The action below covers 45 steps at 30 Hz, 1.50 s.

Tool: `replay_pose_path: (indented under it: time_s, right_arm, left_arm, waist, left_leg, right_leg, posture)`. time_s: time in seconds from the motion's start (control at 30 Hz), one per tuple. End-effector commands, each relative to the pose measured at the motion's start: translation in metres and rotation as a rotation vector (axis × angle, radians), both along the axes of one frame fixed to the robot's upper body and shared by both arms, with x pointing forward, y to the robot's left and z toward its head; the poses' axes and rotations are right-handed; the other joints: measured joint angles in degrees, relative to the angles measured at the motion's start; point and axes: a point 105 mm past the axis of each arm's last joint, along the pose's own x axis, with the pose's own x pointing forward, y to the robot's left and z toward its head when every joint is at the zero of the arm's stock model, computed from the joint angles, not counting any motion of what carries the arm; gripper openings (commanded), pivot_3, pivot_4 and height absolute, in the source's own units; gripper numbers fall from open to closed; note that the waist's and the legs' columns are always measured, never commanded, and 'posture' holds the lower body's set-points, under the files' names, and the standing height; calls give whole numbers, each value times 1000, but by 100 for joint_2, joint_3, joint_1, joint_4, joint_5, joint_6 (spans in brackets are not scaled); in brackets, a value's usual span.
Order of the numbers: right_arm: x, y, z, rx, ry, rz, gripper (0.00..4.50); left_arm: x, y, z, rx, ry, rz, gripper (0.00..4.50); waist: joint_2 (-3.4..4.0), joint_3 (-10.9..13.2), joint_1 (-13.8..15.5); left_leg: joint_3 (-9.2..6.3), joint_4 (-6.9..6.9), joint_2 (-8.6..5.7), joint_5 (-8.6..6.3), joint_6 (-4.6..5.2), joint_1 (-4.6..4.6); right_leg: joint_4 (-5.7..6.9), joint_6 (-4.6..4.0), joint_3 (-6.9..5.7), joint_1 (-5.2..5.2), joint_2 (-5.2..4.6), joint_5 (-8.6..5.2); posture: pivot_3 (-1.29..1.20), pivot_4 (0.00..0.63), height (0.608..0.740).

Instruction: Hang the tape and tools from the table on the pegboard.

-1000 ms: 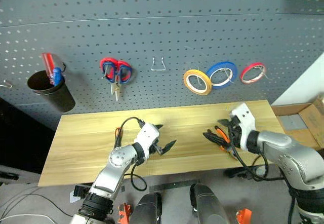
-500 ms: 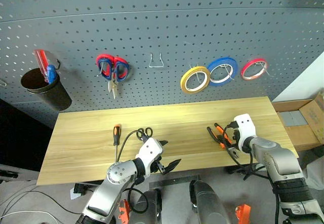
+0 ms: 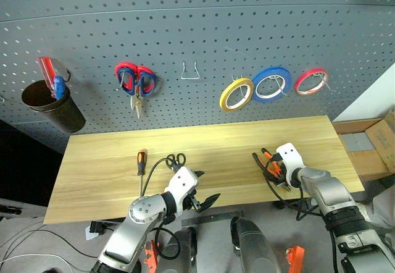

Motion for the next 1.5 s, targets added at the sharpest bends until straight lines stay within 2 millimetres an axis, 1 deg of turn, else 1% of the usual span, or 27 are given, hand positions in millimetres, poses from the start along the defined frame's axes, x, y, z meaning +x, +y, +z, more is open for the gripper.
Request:
replay_pose_path:
  time_s: [0.03,0.1,0.17,0.23,0.27,0.33,0.37,0.4,0.43,0.5,0.53,0.6,0.63,0.67,0.7,0.73,0.77,0.87,0.93,0.97,1.03,1.07,1.17,1.2,1.27,1.37,1.5]
  right_arm:
    - [-8,-1,-15,16,83,-42,4104]
    - [-9,6,-13,65,97,-29,3643]
    - [-11,15,-10,106,96,15,2901]
    - [-14,21,-4,115,75,84,2347]
    - [-15,26,3,126,47,138,2340]
    - [-30,57,46,274,-35,351,2340]
    - [-40,70,67,332,-77,458,2340]
    - [-50,86,93,389,-125,567,2339]
    - [-57,93,107,416,-152,629,2339]
    - [-69,116,142,493,-227,767,2339]
    - [-75,133,167,535,-295,857,2339]
    - [-83,154,198,577,-389,969,2339]
    - [-82,162,210,577,-432,996,2339]
    - [-79,173,225,571,-494,1023,2339]
    - [-74,181,238,559,-555,1039,2339]
    - [-71,186,245,550,-592,1045,2339]
    - [-66,194,261,553,-661,1046,2339]
    - [-47,212,300,577,-857,971,2339]
    - [-36,216,314,604,-933,915,2339]
    - [-24,217,322,612,-980,852,2339]
    - [-10,220,329,591,-1052,793,2339]
    - [1,219,334,582,-1096,724,2339]
    - [22,216,335,595,-1119,616,2339]
    - [29,216,331,602,-1104,584,2339]
    - [43,218,317,587,-1060,535,2339]
    - [54,218,297,596,-1028,490,2339]
    - [62,217,288,606,-1033,440,2338]
  left_arm:
    - [0,-1,14,-22,-44,-4,4332]
    - [4,0,16,-31,-49,10,4332]
    - [11,2,20,-53,-66,39,4332]
    - [20,5,28,-78,-107,79,4332]
    - [24,6,31,-95,-123,103,4332]
    - [35,12,48,-177,-185,176,4332]
    - [39,15,53,-204,-209,204,4332]
    - [42,21,56,-210,-243,226,4332]
    - [45,23,57,-208,-263,236,4332]
    - [50,31,59,-222,-293,276,4332]
    - [52,36,63,-233,-310,294,4332]
    - [53,41,67,-248,-336,310,4332]
    - [53,43,69,-255,-347,314,4332]
    - [53,44,76,-280,-369,327,4332]
    - [52,45,82,-301,-389,333,4332]
    - [53,45,86,-315,-401,337,4332]
    - [52,47,93,-332,-435,352,4332]
    - [49,53,103,-359,-479,383,4332]
    - [47,53,103,-363,-484,393,4332]
    - [46,53,102,-358,-485,403,4332]
    - [44,53,99,-354,-483,413,4332]
    - [42,53,98,-352,-479,414,4332]
    - [39,51,95,-353,-468,417,4332]
    - [39,50,95,-353,-466,419,4332]
    - [39,51,94,-350,-465,426,4332]
    - [38,50,94,-348,-465,433,4332]
    - [35,50,94,-344,-463,440,4332]
  waist:
    - [-2,-1,0]
    - [-4,-2,6]
    - [-4,-3,14]
    - [-4,-3,17]
    - [1,-7,25]
    - [5,-4,46]
    - [5,-5,44]
    - [7,-6,37]
    - [9,-7,20]
    - [5,-23,10]
    - [4,-27,7]
    - [-6,-47,16]
    - [-15,-62,32]
    - [-28,-82,54]
    - [-37,-96,72]
    - [-41,-102,112]
    - [-40,-107,149]
    - [-52,-121,192]
    - [-57,-146,222]
    - [-57,-166,245]
    - [-59,-199,274]
    - [-59,-206,288]
    - [-58,-211,298]
    - [-56,-213,299]
    - [-55,-217,302]
    - [-57,-224,302]
    - [-55,-245,304]
  left_leg:
    - [-1,0,0,0,0,1]
    - [-2,1,0,0,0,2]
    - [-3,1,0,0,0,1]
    - [-6,0,0,0,0,0]
    - [-6,-1,0,0,-1,0]
    - [-5,-1,-2,0,-2,-3]
    - [-6,-1,-3,0,-2,-14]
    - [-3,-2,-1,-1,-3,-14]
    - [0,-1,-1,-2,-4,-14]
    - [3,-1,2,-1,-5,-10]
    - [2,1,4,-1,-6,-6]
    - [1,6,4,3,-13,-5]
    - [-3,5,4,5,-16,-5]
    - [-6,3,3,5,-17,-7]
    - [-8,2,0,5,-18,-7]
    - [-9,2,-1,4,-19,-8]
    - [-8,3,-3,5,-22,-11]
    - [-6,3,-4,12,-33,-13]
    - [-6,-1,-4,15,-40,-13]
    - [-6,-4,-4,15,-42,-13]
    - [-1,-7,-4,15,-47,-13]
    - [1,-6,-5,16,-48,-13]
    - [4,-5,-5,12,-41,-12]
    - [4,-5,-4,11,-40,-11]
    - [0,-5,-1,13,-42,-11]
    - [4,-7,-1,13,-42,-11]
    - [7,-9,2,13,-42,-10]
  right_leg:
    - [-1,0,0,2,0,0]
    - [0,1,1,4,0,0]
    - [-2,1,0,5,0,0]
    - [-3,0,-3,3,1,0]
    - [-2,0,-4,2,1,0]
    - [-2,0,-5,-1,0,1]
    - [-1,-3,-5,-10,-1,4]
    - [-1,-23,-5,-13,1,20]
    - [1,-22,-4,-14,1,21]
    - [1,-6,-5,-12,4,16]
    - [0,13,-5,-8,7,8]
    - [1,18,-5,-7,8,12]
    - [0,18,-7,-7,8,12]
    - [-2,17,-10,-7,8,12]
    - [0,-14,-12,-8,6,31]
    - [-1,-14,-12,-9,5,34]
    - [-4,-20,-12,-12,5,52]
    - [-6,-24,-10,-16,4,58]
    - [-4,-27,-10,-20,4,59]
    - [-4,-27,-11,-23,5,59]
    - [-5,-28,-9,-28,6,59]
    - [-3,-28,-6,-28,6,59]
    - [1,-33,-4,-28,10,63]
    - [3,-34,-4,-29,12,63]
    - [6,-37,-5,-31,17,65]
    - [5,-38,-1,-32,23,66]
    - [8,-38,3,-36,25,66]
  posture:
    - [-123,325,740]
    - [-121,314,740]
    - [-120,303,740]
    - [-119,288,740]
    - [-122,277,740]
    - [-131,252,740]
    - [-134,245,740]
    - [-136,237,740]
    - [-138,232,740]
    - [-139,218,740]
    - [-137,203,740]
    - [-134,195,740]
    - [-130,188,740]
    - [-120,178,740]
    - [-111,173,740]
    - [-104,170,740]
    - [-96,167,740]
    - [-79,160,740]
    - [-70,158,740]
    - [-59,156,740]
    - [-53,156,740]
    - [-49,156,740]
    - [-37,158,740]
    - [-36,159,740]
    - [-36,159,740]
    - [-22,161,740]
    - [2,168,740]
